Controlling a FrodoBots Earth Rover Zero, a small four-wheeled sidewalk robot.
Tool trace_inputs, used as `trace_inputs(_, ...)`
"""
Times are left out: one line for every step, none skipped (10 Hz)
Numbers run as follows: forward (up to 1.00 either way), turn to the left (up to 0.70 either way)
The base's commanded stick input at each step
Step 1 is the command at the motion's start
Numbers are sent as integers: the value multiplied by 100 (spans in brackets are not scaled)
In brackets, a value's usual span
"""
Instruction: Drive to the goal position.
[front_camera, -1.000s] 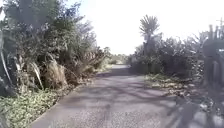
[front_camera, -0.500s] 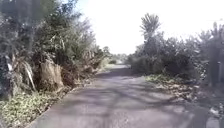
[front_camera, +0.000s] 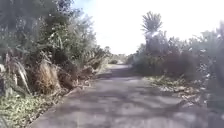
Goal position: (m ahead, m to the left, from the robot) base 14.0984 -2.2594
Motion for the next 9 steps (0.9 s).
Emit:
trace_inputs(41,0)
trace_inputs(41,0)
trace_inputs(41,0)
trace_inputs(41,0)
trace_inputs(41,0)
trace_inputs(41,0)
trace_inputs(41,0)
trace_inputs(41,0)
trace_inputs(41,0)
